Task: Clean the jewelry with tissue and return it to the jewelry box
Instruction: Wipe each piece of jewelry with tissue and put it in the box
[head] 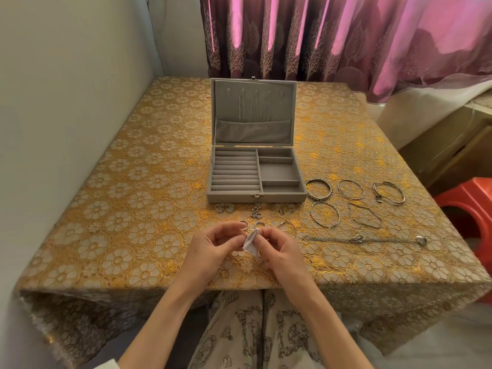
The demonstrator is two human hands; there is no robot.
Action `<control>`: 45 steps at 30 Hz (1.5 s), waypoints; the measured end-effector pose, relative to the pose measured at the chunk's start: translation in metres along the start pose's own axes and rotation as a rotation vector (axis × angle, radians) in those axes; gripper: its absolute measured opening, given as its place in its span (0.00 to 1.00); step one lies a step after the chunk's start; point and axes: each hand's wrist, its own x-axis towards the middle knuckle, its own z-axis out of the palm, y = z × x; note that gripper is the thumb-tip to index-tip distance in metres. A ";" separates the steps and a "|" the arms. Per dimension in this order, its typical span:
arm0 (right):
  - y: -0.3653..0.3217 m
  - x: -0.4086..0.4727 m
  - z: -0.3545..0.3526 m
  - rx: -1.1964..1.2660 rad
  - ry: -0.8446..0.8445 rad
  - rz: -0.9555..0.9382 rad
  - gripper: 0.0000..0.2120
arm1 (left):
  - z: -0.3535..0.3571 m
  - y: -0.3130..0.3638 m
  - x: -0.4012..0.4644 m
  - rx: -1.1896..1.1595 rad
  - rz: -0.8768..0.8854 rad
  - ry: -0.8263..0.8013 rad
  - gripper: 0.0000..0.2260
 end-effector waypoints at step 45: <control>-0.005 -0.001 -0.007 -0.013 -0.059 0.056 0.02 | 0.004 -0.010 -0.003 0.234 0.203 0.041 0.09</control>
